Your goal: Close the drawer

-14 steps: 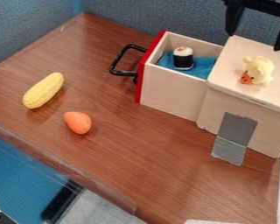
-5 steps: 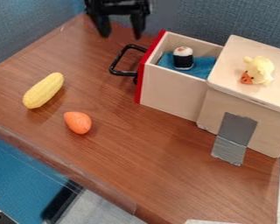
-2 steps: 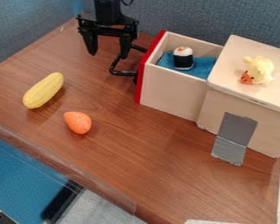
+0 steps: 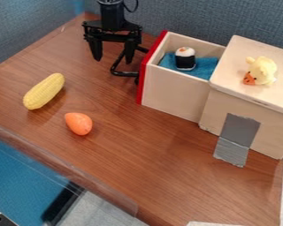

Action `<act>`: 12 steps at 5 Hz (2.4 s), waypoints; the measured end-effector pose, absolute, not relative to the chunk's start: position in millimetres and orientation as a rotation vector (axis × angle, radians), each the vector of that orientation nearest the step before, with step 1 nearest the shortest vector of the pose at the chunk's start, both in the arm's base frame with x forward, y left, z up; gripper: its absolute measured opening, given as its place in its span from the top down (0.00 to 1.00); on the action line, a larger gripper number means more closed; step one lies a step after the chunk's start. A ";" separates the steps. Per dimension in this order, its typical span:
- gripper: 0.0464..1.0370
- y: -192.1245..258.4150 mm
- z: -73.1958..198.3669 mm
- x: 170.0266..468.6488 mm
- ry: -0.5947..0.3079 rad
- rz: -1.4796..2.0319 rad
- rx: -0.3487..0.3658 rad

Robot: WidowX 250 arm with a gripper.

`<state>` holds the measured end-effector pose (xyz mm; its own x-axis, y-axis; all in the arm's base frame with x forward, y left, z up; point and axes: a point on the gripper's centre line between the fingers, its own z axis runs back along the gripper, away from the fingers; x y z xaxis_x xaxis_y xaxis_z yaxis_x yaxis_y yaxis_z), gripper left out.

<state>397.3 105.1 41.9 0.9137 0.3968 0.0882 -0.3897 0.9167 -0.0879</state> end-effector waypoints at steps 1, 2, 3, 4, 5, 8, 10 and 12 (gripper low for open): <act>0.04 110.7 33.3 404.5 -0.087 0.413 -0.050; 0.08 114.9 31.0 409.9 -0.084 0.406 -0.034; 0.36 114.4 31.4 413.3 -0.105 0.411 -0.042; 0.67 107.6 24.8 410.3 -0.096 0.410 -0.070; 0.87 98.3 21.5 410.0 -0.094 0.376 -0.089; 0.91 75.1 24.8 421.3 -0.127 0.275 -0.123; 0.91 68.5 30.6 420.6 -0.157 0.226 -0.161; 0.92 63.3 40.7 405.1 -0.174 0.206 -0.168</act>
